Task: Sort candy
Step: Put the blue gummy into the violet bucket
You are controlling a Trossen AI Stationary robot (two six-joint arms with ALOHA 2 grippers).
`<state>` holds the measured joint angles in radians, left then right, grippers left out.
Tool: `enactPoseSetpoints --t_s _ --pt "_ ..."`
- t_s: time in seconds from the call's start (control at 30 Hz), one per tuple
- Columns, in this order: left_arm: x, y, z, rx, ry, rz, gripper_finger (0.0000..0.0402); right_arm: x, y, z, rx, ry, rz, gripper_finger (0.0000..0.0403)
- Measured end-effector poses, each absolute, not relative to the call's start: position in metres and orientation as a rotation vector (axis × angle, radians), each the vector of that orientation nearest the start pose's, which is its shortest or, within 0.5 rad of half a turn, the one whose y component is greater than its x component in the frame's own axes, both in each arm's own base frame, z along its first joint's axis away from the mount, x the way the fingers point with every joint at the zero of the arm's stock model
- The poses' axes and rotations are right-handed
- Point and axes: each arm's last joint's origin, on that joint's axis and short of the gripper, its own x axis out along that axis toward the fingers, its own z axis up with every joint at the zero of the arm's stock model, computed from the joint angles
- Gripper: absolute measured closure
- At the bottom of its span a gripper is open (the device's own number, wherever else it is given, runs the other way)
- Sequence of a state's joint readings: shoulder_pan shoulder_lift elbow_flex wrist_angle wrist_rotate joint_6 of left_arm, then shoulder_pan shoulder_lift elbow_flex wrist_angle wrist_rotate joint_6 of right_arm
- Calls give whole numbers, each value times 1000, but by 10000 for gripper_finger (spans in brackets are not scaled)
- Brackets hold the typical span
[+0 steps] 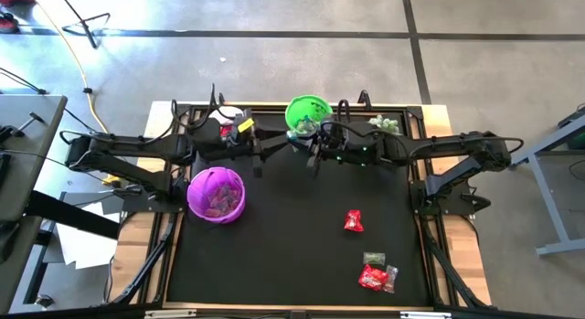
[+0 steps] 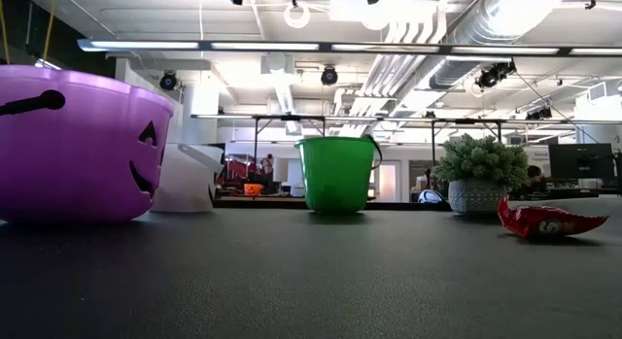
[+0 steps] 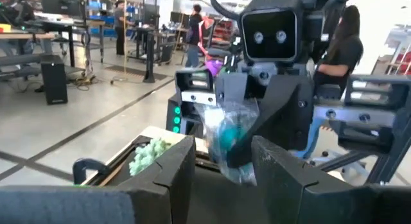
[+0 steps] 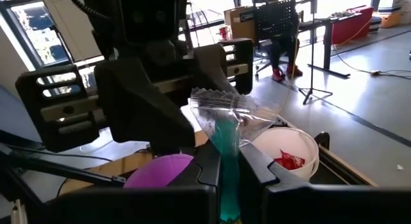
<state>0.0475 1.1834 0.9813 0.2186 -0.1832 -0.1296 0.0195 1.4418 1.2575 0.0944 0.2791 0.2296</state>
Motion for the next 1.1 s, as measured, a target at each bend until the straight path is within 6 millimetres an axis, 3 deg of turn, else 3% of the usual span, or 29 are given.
enactPoseSetpoints --t_s 0.37,0.5,0.73,0.97,1.1 --pt "277 18 356 -131 -61 219 269 333 3 372 189 50 -255 389" --pt "277 17 357 -130 -65 190 299 333 5 373 188 42 -251 389" --pt "277 20 358 -120 -68 160 391 333 5 373 190 42 -251 389" --pt "277 21 358 -120 -69 159 398 333 5 373 213 39 -270 384" --pt "278 21 357 -120 -64 159 399 332 4 372 209 52 -290 349"
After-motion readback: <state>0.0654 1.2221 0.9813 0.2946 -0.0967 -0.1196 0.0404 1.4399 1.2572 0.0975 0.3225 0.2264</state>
